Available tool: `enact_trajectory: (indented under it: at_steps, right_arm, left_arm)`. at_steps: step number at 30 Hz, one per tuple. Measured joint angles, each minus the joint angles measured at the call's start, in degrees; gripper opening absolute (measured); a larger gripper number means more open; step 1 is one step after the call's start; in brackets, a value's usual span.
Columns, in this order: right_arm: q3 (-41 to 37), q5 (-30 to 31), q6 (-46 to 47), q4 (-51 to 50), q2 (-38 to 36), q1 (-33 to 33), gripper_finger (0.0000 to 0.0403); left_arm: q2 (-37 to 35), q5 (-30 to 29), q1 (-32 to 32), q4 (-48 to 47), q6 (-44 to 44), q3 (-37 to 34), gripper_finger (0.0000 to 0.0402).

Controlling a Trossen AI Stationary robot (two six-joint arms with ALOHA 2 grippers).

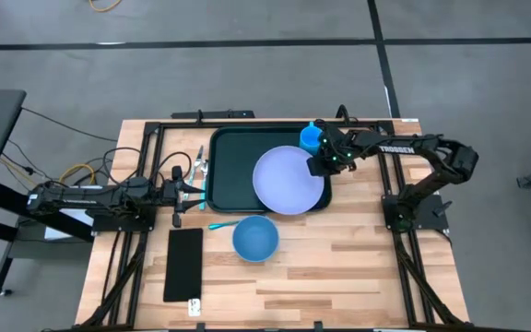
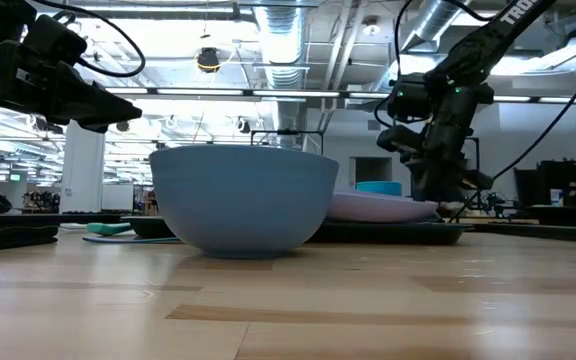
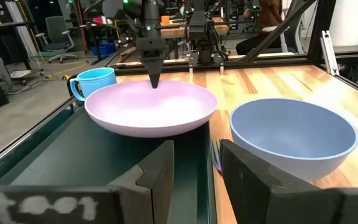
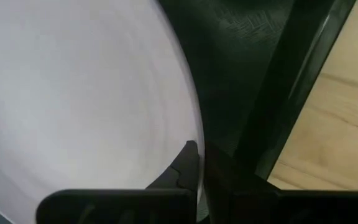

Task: Set up tray
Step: Put the purple plate on the black serving tray to the bottom left of the light blue mug

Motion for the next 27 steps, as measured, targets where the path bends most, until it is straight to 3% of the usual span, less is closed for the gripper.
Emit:
enact_trajectory:
  at_steps: [16, 27]
  right_arm:
    - [0.0, 0.9, 0.0, 0.0, 0.0, -0.8, 0.0007]
    - [0.0, 0.9, -0.2, 0.1, 0.0, -0.7, 0.0051]
  left_arm:
    - [0.0, 0.0, 0.0, 0.0, 0.0, 0.0, 0.0121]
    - [0.0, 0.0, 0.0, 0.0, 0.0, 0.0, 0.0121]
